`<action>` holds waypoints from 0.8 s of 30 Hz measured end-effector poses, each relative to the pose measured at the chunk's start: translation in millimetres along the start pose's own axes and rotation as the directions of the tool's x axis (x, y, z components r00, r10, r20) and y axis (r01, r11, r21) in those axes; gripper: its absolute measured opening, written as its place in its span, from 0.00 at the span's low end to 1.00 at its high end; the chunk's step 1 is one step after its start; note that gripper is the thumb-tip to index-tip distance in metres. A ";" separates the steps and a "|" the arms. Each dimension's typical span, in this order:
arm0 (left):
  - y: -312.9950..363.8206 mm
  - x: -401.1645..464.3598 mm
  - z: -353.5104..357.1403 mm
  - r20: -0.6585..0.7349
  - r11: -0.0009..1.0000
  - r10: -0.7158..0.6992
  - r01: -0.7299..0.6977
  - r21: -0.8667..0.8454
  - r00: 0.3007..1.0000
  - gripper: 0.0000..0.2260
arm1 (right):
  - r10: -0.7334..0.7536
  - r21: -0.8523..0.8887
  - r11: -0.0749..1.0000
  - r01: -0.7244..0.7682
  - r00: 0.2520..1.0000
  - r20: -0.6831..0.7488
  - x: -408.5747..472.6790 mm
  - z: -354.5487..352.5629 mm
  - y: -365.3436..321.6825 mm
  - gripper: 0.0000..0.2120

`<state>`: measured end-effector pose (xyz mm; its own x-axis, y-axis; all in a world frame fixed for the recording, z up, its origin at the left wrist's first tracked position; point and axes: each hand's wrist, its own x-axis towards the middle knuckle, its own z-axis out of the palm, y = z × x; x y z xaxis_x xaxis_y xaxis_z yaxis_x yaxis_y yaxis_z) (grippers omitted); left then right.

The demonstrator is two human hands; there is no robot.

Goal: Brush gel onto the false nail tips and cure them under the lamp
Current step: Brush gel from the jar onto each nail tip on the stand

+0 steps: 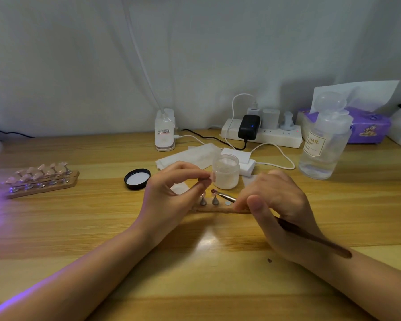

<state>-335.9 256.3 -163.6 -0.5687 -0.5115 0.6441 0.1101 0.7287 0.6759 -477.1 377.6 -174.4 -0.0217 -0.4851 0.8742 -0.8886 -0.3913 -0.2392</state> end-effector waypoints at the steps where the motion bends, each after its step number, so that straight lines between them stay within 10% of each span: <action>1: 0.3 0.0 0.0 0.001 1.000 0.001 -0.001 0.001 1.000 0.07 | 0.005 0.019 1.000 -0.005 1.000 -0.012 -0.4 -0.8 -0.1 0.30; 24: 2.0 0.7 0.6 0.007 1.000 -0.021 0.021 0.001 1.000 0.09 | 0.032 -0.002 0.999 -0.032 0.999 -0.005 -2.0 1.6 1.2 0.27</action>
<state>-336.5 257.7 -162.0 -0.5768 -0.5237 0.6270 0.0972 0.7180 0.6892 -477.4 376.8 -177.2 -0.0523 -0.4937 0.8680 -0.8884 -0.3740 -0.2663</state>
